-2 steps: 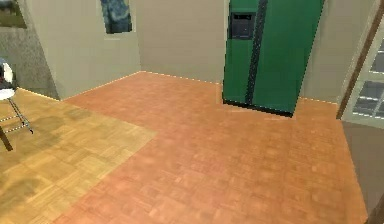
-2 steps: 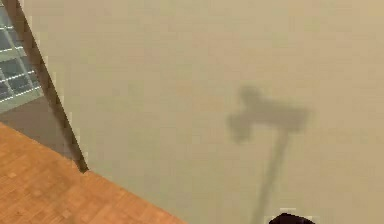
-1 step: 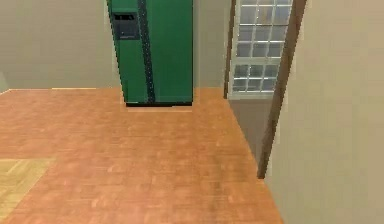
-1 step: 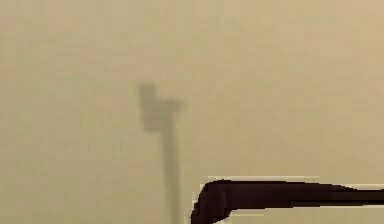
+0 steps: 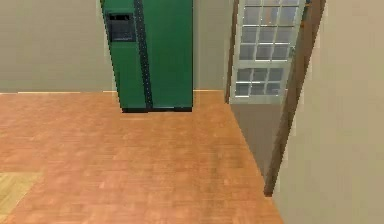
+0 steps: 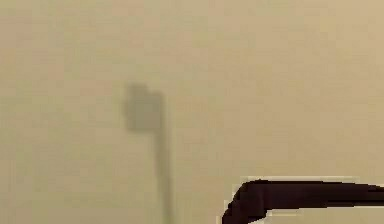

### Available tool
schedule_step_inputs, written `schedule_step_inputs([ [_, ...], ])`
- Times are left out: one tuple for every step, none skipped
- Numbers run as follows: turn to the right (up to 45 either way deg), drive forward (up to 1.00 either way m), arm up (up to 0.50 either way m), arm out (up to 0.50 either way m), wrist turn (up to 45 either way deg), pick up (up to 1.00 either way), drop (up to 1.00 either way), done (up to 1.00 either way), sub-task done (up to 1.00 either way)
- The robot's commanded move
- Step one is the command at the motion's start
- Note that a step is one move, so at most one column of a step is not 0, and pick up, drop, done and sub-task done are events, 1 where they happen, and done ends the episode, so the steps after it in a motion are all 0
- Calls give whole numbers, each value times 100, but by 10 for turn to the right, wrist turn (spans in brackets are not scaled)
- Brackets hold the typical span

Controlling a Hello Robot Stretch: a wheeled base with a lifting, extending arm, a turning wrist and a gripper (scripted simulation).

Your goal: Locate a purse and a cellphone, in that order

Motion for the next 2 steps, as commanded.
schedule_step_inputs([
  [0,100,0,0,0,0,0,0,0],
  [30,0,0,0,0,0,0,0,0],
])
